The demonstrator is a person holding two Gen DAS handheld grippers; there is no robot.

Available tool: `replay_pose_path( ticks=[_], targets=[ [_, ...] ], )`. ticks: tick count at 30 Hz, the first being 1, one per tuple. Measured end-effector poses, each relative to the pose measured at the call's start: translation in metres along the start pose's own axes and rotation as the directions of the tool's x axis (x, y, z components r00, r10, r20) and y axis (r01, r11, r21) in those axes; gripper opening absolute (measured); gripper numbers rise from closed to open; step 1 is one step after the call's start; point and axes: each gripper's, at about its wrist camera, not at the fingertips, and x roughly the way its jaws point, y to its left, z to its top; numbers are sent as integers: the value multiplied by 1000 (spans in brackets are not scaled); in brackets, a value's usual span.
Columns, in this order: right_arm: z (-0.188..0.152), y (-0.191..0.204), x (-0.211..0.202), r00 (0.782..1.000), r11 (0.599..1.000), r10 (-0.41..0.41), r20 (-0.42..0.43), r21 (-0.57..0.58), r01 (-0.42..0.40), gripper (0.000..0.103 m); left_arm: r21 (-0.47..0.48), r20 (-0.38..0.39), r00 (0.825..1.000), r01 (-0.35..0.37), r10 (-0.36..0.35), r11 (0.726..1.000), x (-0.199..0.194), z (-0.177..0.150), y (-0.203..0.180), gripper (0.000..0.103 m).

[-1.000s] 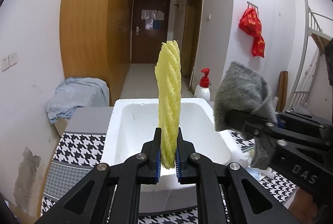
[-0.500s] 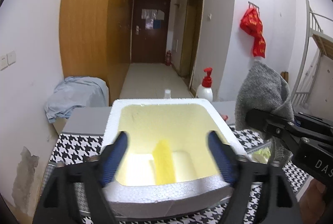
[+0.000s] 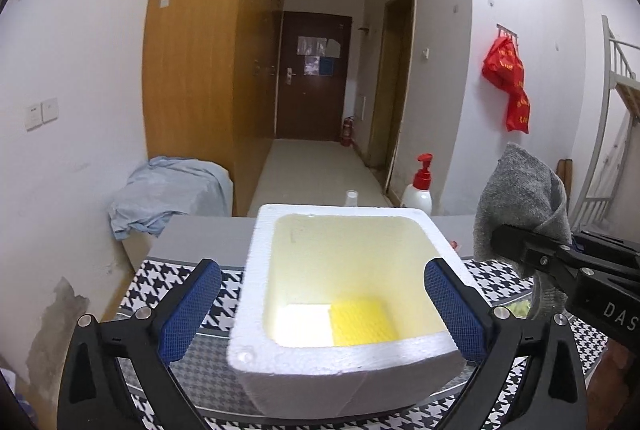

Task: Organize soft objects
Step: 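Lower the grey sock into the foam box and open the right gripper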

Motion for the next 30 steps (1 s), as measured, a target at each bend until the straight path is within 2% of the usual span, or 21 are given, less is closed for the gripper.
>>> replay_pose_path(
  ticks=[17,30],
  targets=[
    [4,31,21,998,998,56,-17,-34,-57,18,-32,32,993,-111,112,993,-30,-8,43,102],
    [8,52,43,996,996,71,-46,-51,-73,18,-63,37,990,-133,135,989,-40,-15,66,102]
  ],
)
